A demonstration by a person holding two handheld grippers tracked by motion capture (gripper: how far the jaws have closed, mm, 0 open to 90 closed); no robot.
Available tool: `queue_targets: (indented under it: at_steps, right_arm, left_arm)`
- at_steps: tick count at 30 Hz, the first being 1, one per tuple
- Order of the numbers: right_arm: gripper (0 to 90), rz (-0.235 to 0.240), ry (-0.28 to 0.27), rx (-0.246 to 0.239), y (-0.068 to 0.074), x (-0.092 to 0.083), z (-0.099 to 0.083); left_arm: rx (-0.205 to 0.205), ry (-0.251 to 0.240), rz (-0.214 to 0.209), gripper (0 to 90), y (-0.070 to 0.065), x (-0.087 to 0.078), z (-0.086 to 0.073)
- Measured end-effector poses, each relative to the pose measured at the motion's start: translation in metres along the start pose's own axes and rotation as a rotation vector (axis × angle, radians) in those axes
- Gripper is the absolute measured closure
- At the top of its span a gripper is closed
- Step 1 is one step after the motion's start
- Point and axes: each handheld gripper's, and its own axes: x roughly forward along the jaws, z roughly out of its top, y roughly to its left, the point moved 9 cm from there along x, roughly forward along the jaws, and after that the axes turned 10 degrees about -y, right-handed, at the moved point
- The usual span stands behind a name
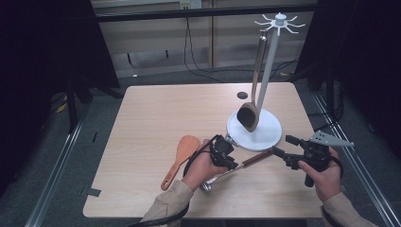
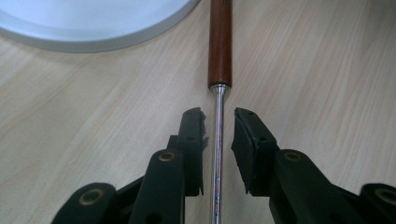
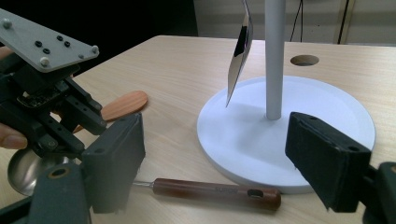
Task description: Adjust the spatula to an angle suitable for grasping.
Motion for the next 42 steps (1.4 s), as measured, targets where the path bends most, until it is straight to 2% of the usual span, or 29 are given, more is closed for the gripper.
queue_targets:
  at_steps: [3, 5, 6, 11, 14, 17, 19, 20, 21, 22, 26, 29, 30, 32, 33, 35, 36, 37, 40, 41, 42]
  right_arm:
    - [20.1, 0.003, 0.002, -0.002, 0.0, 0.0, 0.0]
    - [20.1, 0.008, 0.001, 0.001, 0.001, 0.0, 0.0]
    - [20.1, 0.009, 0.0, -0.003, 0.002, 0.0, 0.0]
    - [20.1, 0.009, -0.001, 0.0, 0.001, 0.0, 0.0]
    - [20.1, 0.01, 0.004, 0.007, 0.002, 0.001, -0.001]
    - [20.1, 0.01, 0.006, 0.005, 0.002, 0.001, -0.001]
    - [20.1, 0.013, 0.002, 0.007, 0.003, 0.001, 0.0]
    - [20.1, 0.012, 0.004, 0.005, 0.003, 0.001, 0.0]
    - [20.1, 0.012, 0.004, 0.005, 0.003, 0.001, 0.0]
    - [20.1, 0.011, 0.004, 0.002, 0.002, 0.002, -0.001]
    - [20.1, 0.012, 0.008, -0.001, 0.002, 0.002, -0.001]
    - [20.1, 0.011, 0.004, 0.005, 0.002, 0.001, 0.0]
    - [20.1, 0.013, 0.003, 0.007, 0.003, 0.001, 0.0]
    - [20.1, 0.013, 0.004, -0.001, 0.002, 0.001, 0.0]
    - [20.1, 0.012, 0.005, 0.001, 0.002, 0.001, 0.0]
    - [20.1, 0.01, -0.002, -0.001, 0.001, 0.0, 0.001]
    - [20.1, 0.008, -0.006, 0.01, 0.001, 0.0, 0.002]
    - [20.1, 0.006, -0.004, 0.0, -0.001, -0.001, 0.002]
    - [20.1, 0.005, -0.013, 0.016, -0.001, -0.002, 0.003]
    - [20.1, 0.002, -0.016, 0.015, -0.002, -0.002, 0.004]
    - [20.1, -0.001, -0.016, 0.002, -0.003, -0.002, 0.004]
  left_arm:
    - [0.016, 0.007, -0.003, 71.1, -0.001, 0.001, 0.007]
    - [0.015, 0.001, -0.004, 71.1, -0.002, 0.003, 0.011]
    - [0.0, -0.004, -0.003, 71.1, -0.003, 0.005, 0.012]
    - [0.003, 0.052, -0.002, 70.8, -0.004, 0.018, 0.004]
    - [0.013, 0.066, 0.013, 71.0, -0.002, 0.024, 0.001]
    - [0.001, 0.081, 0.024, 71.4, -0.001, 0.03, -0.002]
    - [0.021, 0.102, 0.026, 71.4, 0.001, 0.033, -0.005]
    - [0.006, 0.096, 0.025, 71.5, -0.001, 0.035, -0.006]
    - [0.01, 0.089, 0.024, 71.8, -0.001, 0.036, -0.005]
    - [0.002, 0.086, 0.026, 73.7, -0.001, 0.036, -0.005]
    - [0.014, 0.1, 0.026, 81.7, -0.003, 0.037, -0.005]
    - [0.024, 0.096, 0.033, 83.0, -0.005, 0.038, -0.004]
    - [0.048, 0.113, 0.026, 83.4, -0.005, 0.037, -0.005]
    - [0.048, 0.117, 0.008, 84.4, -0.007, 0.036, -0.005]
    - [0.031, 0.099, 0.019, 84.5, -0.009, 0.036, -0.004]
    - [0.041, 0.089, 0.023, 84.6, -0.009, 0.032, -0.001]
    - [0.028, 0.072, 0.023, 84.6, -0.01, 0.029, 0.001]
    - [0.04, 0.056, 0.022, 84.6, -0.009, 0.025, 0.005]
    - [0.059, 0.031, 0.016, 84.7, -0.009, 0.016, 0.011]
    - [0.039, 0.006, 0.013, 84.7, -0.012, 0.013, 0.014]
    - [0.048, 0.005, 0.007, 84.7, -0.011, 0.01, 0.015]
